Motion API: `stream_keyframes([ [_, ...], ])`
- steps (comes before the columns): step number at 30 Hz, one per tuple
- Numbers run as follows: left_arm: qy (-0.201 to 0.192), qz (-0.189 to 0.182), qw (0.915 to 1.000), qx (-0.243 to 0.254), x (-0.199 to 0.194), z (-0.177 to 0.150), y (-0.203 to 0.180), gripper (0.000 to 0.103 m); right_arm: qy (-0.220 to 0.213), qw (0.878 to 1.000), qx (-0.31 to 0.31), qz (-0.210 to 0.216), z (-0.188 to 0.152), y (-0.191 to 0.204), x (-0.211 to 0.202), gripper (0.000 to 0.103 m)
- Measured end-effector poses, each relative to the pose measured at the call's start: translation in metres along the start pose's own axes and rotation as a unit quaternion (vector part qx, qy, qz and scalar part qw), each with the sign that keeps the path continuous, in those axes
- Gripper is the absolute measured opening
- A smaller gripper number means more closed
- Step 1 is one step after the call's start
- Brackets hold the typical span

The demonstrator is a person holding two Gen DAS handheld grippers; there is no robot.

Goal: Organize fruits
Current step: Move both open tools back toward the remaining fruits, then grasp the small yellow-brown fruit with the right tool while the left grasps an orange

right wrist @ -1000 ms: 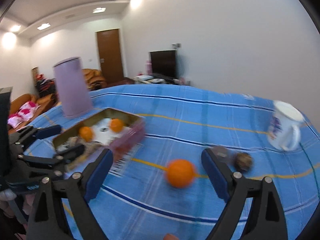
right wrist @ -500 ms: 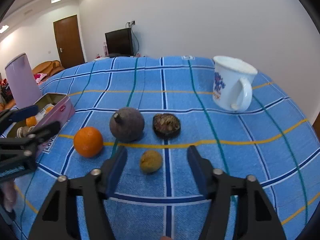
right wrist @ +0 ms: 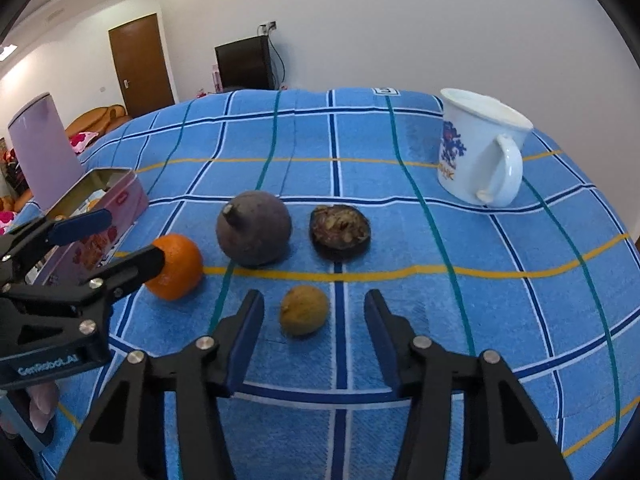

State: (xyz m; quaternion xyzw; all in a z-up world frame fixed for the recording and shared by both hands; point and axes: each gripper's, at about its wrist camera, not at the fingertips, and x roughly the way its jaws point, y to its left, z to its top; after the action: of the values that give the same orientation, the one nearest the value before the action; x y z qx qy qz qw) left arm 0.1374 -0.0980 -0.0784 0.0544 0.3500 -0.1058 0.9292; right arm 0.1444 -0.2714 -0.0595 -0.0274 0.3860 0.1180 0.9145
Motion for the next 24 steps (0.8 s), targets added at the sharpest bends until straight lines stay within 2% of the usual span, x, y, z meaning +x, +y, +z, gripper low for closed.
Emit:
stream_keyframes([
  [2,0.003,-0.002,1.0000,0.001,0.003,-0.001,0.000,0.082,0.006,1.000,-0.005,-0.001,0.000,0.002,0.002,0.043],
  [4,0.004,-0.006,1.0000,0.002,0.004,-0.002,-0.001,0.082,0.011,1.000,-0.008,0.001,0.000,0.003,0.004,0.040],
  [10,0.021,-0.040,0.9990,0.003,0.013,-0.003,-0.004,0.082,0.036,0.999,-0.001,0.014,-0.001,-0.001,0.012,0.040],
  [18,0.034,-0.066,0.9972,-0.009,0.018,-0.002,-0.002,0.082,0.036,0.999,0.002,0.017,0.000,-0.001,0.012,0.040],
  [21,0.044,-0.066,0.9968,-0.005,0.022,-0.002,-0.003,0.082,0.037,0.999,-0.015,0.000,0.002,0.003,0.013,0.040],
  [24,0.047,-0.071,0.9963,-0.006,0.023,-0.002,-0.003,0.070,0.043,0.999,-0.022,-0.003,0.005,0.005,0.015,0.040],
])
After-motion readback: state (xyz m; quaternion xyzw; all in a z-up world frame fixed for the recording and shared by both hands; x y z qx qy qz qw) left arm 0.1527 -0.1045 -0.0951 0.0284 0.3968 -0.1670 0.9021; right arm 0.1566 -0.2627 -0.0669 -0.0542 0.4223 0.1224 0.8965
